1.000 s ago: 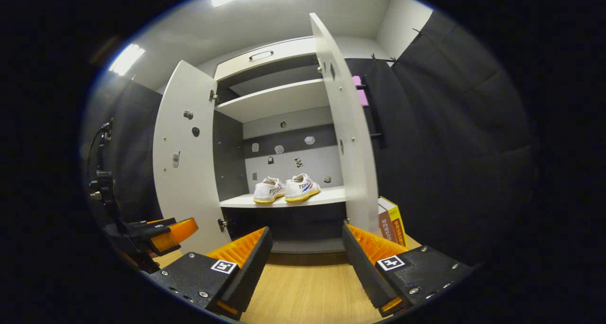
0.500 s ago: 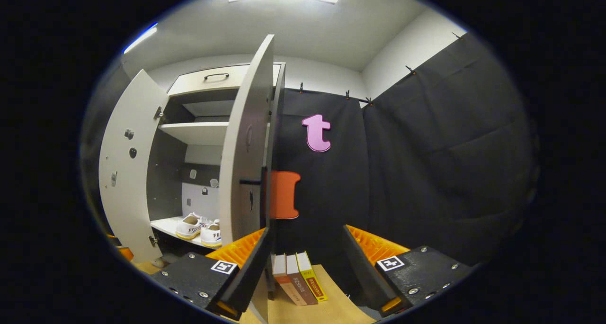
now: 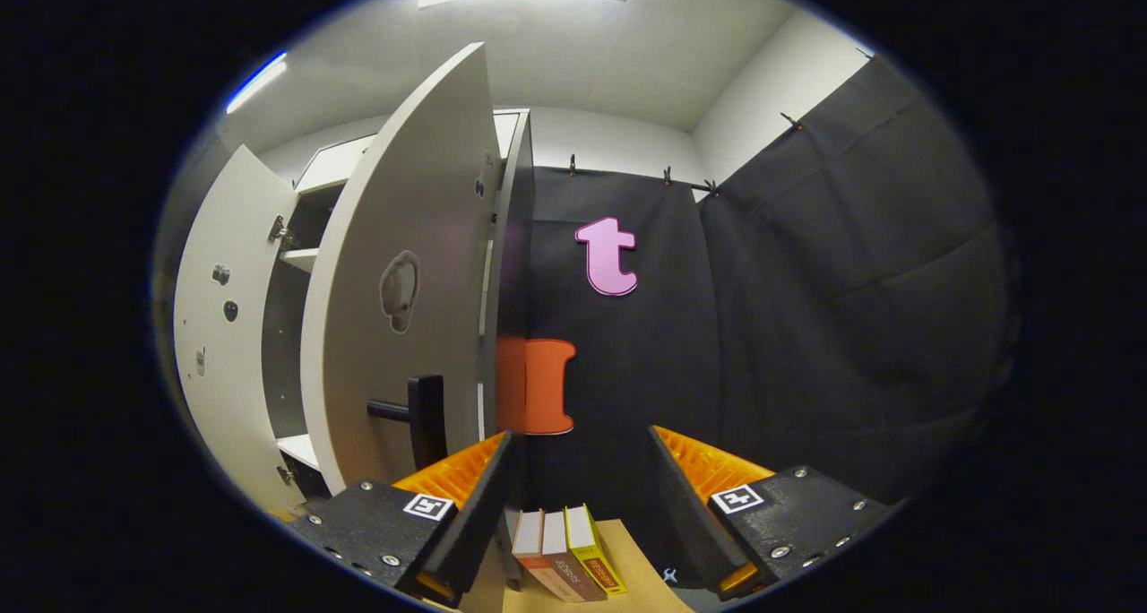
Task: Grab one shoe with the right hand and put it into the shoe cabinet, grab the other shoe with the left hand and put it into the shoe cabinet; then close the right door with the right hand and the left door with the left hand.
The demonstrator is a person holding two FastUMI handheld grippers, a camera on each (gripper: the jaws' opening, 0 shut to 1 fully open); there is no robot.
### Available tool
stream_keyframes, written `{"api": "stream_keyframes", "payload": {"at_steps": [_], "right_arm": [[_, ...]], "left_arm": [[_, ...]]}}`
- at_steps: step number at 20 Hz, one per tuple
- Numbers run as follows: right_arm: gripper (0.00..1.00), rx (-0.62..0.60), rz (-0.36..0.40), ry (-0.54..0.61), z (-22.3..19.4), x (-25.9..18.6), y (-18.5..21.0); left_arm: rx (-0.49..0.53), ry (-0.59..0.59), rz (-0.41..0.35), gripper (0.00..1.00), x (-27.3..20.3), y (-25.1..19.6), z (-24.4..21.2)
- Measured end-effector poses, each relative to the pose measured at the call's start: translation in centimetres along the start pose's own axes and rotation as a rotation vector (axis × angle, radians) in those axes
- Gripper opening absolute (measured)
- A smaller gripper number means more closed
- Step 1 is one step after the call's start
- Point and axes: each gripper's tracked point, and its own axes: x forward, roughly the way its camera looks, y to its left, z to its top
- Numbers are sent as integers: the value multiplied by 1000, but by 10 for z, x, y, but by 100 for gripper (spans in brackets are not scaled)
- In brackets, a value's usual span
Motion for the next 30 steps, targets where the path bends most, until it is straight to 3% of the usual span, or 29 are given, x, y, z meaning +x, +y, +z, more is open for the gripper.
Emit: {"api": "stream_keyframes", "payload": {"at_steps": [3, 4, 6, 10, 20, 21, 22, 23, 24, 30], "right_arm": [[88, -58, 14, -14, 2, 0, 11], [88, -65, 22, -12, 3, -5, 22], [88, -41, 58, 14, -3, -7, 38], [88, 3, 101, 28, -8, -7, 71], [88, 14, 221, 23, -17, 12, 163], [96, 19, 238, 26, -20, 19, 175], [89, 29, 257, 30, -22, 24, 190], [96, 36, 275, 31, -25, 31, 204], [90, 36, 285, 38, -29, 40, 216], [86, 30, 254, 38, -28, 63, 239]], "left_arm": [[3, 10, -7, 99, 2, -2, -2], [3, 10, -13, 94, 3, -3, -2], [5, 10, -20, 99, 3, -3, -2], [9, 17, -24, 97, 3, 3, -5], [30, 13, 27, 99, 4, 45, -4], [29, 14, 35, 99, 5, 50, -6], [28, 18, 44, 97, 4, 57, -7], [26, 25, 54, 99, 5, 62, -9], [23, 29, 64, 97, 6, 67, -11], [13, 37, 116, 97, 6, 90, -15]]}}
